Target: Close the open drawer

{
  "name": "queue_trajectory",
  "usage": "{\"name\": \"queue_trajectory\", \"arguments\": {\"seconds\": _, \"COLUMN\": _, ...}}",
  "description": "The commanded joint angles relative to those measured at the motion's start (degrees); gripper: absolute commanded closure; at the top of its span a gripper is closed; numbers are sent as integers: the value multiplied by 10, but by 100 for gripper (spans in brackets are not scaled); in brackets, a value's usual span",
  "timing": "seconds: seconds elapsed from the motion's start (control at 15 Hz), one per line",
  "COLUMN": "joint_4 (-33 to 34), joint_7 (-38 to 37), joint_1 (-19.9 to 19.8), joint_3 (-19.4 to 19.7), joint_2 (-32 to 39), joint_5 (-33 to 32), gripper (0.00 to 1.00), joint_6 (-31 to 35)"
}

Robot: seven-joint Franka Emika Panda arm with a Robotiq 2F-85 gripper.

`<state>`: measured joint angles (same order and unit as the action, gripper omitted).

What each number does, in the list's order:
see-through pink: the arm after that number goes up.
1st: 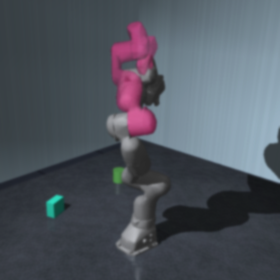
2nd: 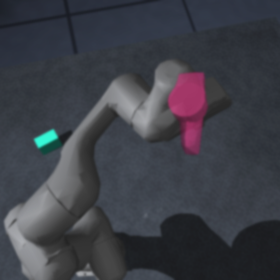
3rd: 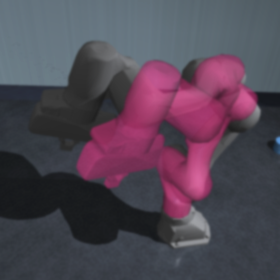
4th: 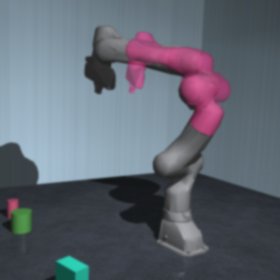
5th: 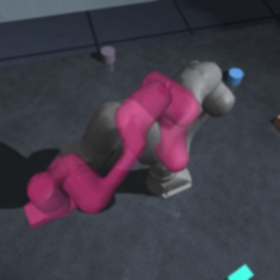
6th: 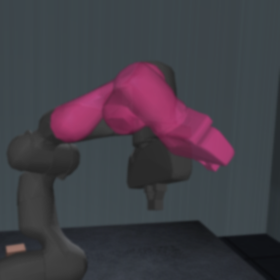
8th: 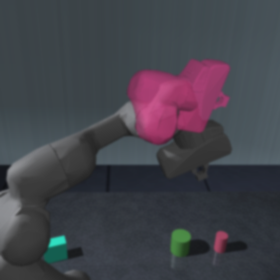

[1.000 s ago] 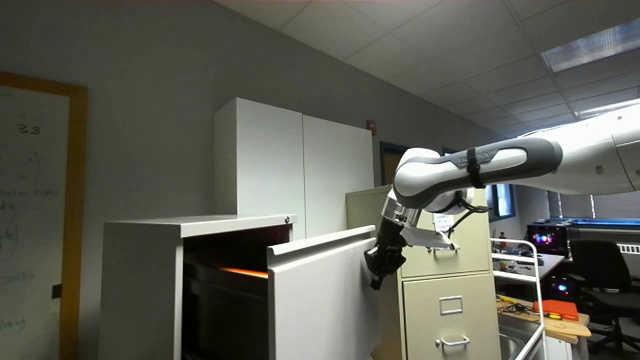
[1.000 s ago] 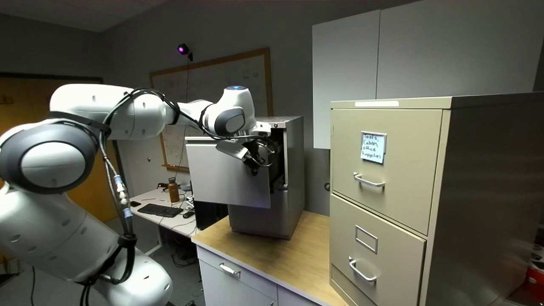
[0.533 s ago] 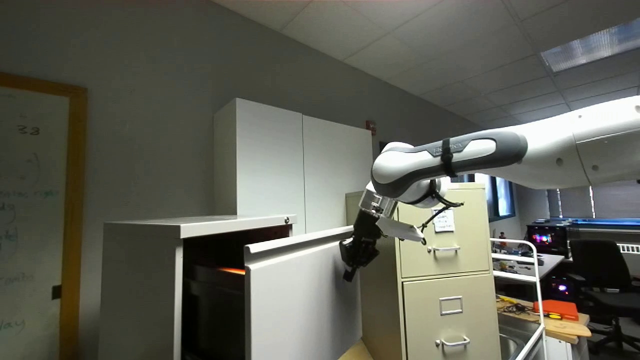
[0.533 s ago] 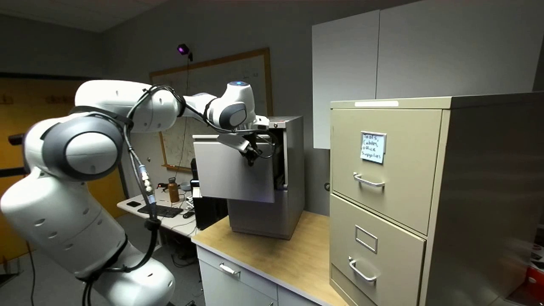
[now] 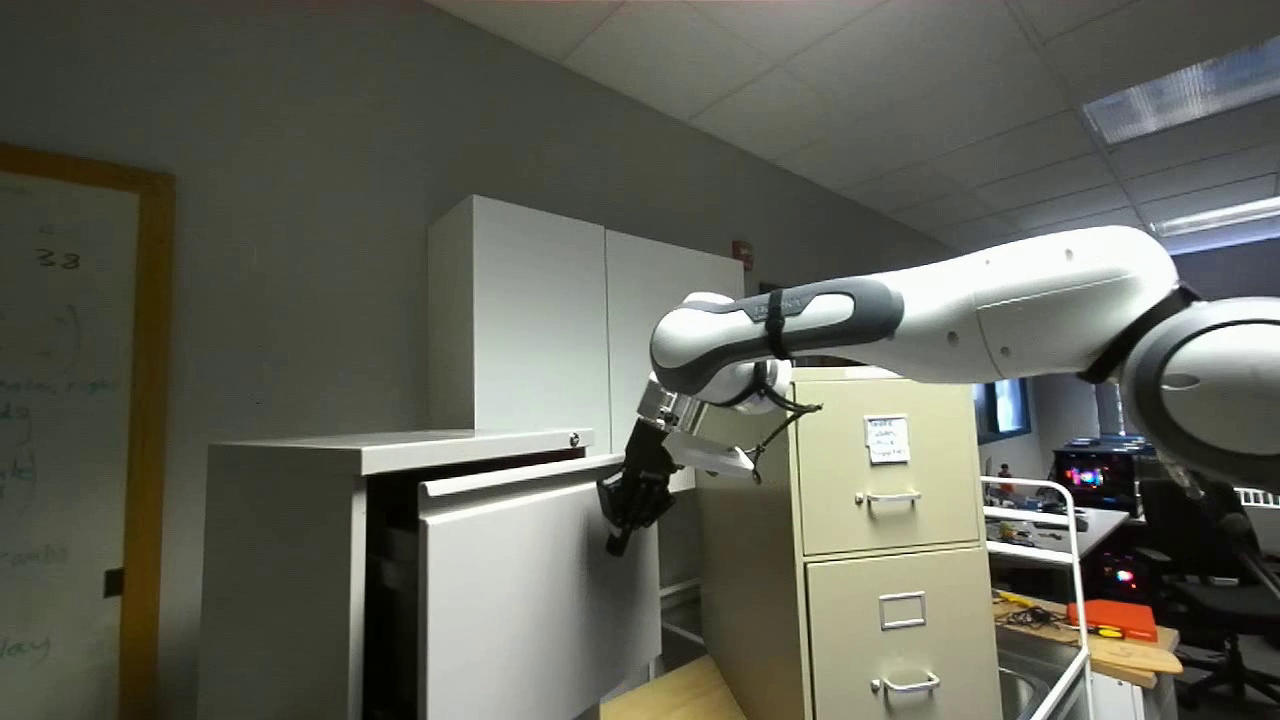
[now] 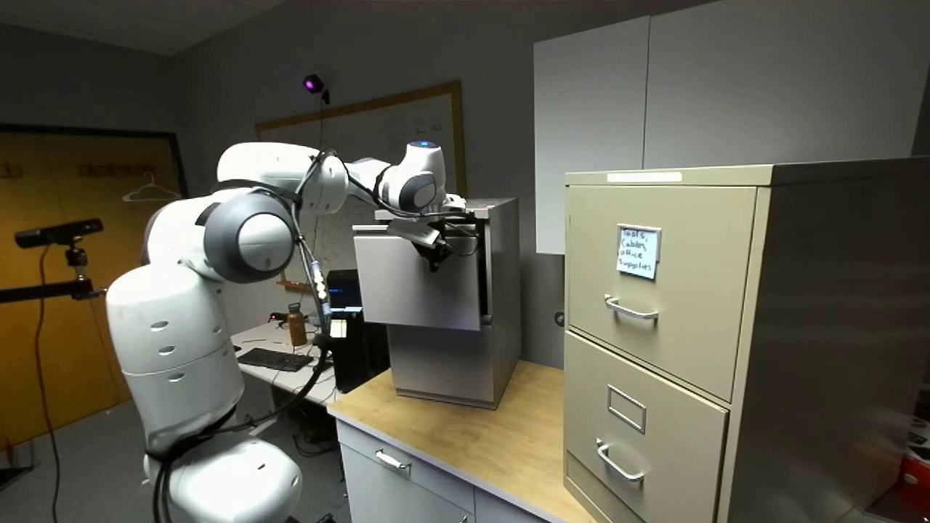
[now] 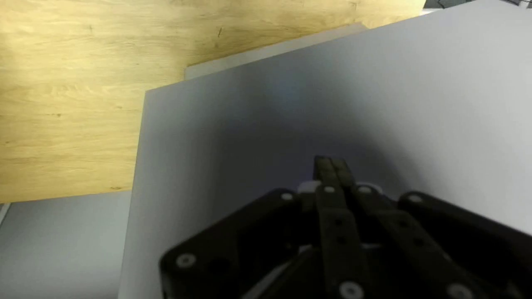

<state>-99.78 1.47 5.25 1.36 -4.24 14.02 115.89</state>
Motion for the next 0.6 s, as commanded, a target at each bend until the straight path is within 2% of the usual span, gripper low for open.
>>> {"name": "queue_trajectory", "arguments": {"seconds": 0.0, "joint_4": 141, "joint_7": 4, "joint_1": -7, "joint_3": -16, "joint_2": 102, "joint_5": 18, "gripper": 100, "joint_6": -40}}
{"name": "queue_trajectory", "arguments": {"seconds": 0.53, "joint_4": 351, "joint_7": -11, "joint_1": -11, "joint_3": -34, "joint_2": 244, "joint_5": -4, "gripper": 100, "joint_6": -119}}
